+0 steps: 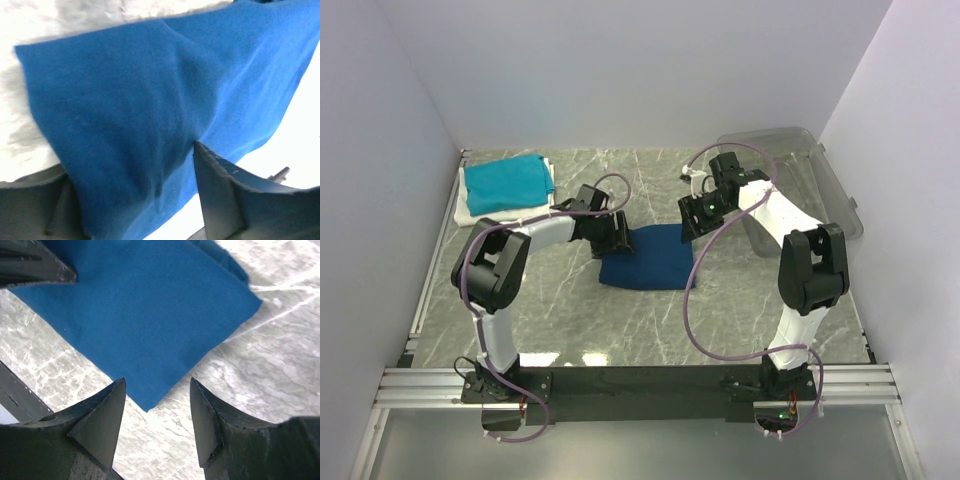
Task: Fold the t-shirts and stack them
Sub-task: Neatly place the folded tshirt to the corner
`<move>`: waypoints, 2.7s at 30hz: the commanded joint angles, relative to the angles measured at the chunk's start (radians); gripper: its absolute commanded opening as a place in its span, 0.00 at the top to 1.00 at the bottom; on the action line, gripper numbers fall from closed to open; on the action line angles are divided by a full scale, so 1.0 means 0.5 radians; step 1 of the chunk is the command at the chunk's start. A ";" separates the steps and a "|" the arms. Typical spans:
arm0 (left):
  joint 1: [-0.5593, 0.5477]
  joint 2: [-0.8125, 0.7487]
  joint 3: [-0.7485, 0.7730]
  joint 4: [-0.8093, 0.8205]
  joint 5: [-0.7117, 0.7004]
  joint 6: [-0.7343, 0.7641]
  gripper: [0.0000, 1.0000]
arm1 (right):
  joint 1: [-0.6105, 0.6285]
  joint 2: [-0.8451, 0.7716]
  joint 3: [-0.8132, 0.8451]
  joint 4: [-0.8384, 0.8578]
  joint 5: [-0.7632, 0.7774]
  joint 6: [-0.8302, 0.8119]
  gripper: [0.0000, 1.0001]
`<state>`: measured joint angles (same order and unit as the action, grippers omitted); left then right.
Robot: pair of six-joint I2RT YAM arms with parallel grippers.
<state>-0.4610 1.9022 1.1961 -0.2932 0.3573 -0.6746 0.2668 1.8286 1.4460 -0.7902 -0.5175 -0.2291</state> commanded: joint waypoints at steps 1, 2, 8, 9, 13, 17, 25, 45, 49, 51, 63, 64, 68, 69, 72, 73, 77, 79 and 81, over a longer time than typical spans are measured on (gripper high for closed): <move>-0.053 0.131 0.028 0.028 0.132 0.006 0.33 | -0.058 -0.120 -0.023 0.062 -0.027 0.016 0.39; -0.078 0.153 0.037 0.031 0.147 0.002 0.36 | -0.064 -0.120 -0.023 0.059 -0.027 0.019 0.39; -0.097 0.141 0.092 0.071 0.102 0.030 0.99 | -0.083 -0.126 -0.033 0.065 -0.042 0.013 0.39; -0.090 0.114 0.117 0.041 0.065 0.063 0.99 | -0.086 -0.126 -0.036 0.071 -0.045 0.013 0.39; -0.017 -0.122 0.176 -0.055 -0.174 0.251 1.00 | -0.104 -0.117 -0.030 0.074 -0.066 0.010 0.39; 0.164 -0.291 0.258 -0.147 -0.352 0.541 1.00 | -0.107 -0.095 -0.005 0.080 -0.088 0.007 0.39; 0.363 -0.372 0.402 -0.251 -0.644 1.030 1.00 | -0.110 -0.016 0.029 0.111 -0.122 0.007 0.39; 0.821 0.122 1.390 -0.478 -0.730 1.478 1.00 | -0.113 0.061 -0.033 0.215 -0.189 0.016 0.39; 0.839 0.156 1.467 -0.500 -0.730 1.512 1.00 | -0.110 0.079 -0.060 0.243 -0.204 0.019 0.39; 0.845 0.156 1.498 -0.503 -0.730 1.515 1.00 | -0.110 0.089 -0.066 0.246 -0.211 0.019 0.39; 0.903 0.092 1.510 -0.567 -0.617 1.448 1.00 | -0.113 0.132 -0.069 0.264 -0.229 0.035 0.39; 0.919 0.095 1.522 -0.570 -0.601 1.423 1.00 | -0.116 0.129 -0.072 0.267 -0.229 0.035 0.39; 0.996 0.101 1.544 -0.598 -0.577 1.392 1.00 | -0.113 0.132 -0.082 0.274 -0.235 0.035 0.39; 1.011 0.110 1.553 -0.610 -0.567 1.392 1.00 | -0.116 0.132 -0.088 0.277 -0.235 0.038 0.39; 1.035 0.107 1.575 -0.619 -0.525 1.383 1.00 | -0.113 0.129 -0.097 0.286 -0.232 0.038 0.39; 1.039 0.104 1.575 -0.616 -0.521 1.383 1.00 | -0.113 0.132 -0.097 0.286 -0.235 0.035 0.39; 1.054 0.086 1.581 -0.616 -0.460 1.377 1.00 | -0.113 0.132 -0.100 0.283 -0.235 0.038 0.39; 1.063 0.080 1.587 -0.619 -0.457 1.377 1.00 | -0.116 0.135 -0.103 0.286 -0.238 0.038 0.39; 1.075 0.067 1.587 -0.616 -0.451 1.377 1.00 | -0.116 0.138 -0.100 0.289 -0.241 0.038 0.39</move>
<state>0.0685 1.9934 1.9308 -0.6308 0.0967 0.0288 0.2176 1.9011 1.3983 -0.6720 -0.6205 -0.2165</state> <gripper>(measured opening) 0.115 0.611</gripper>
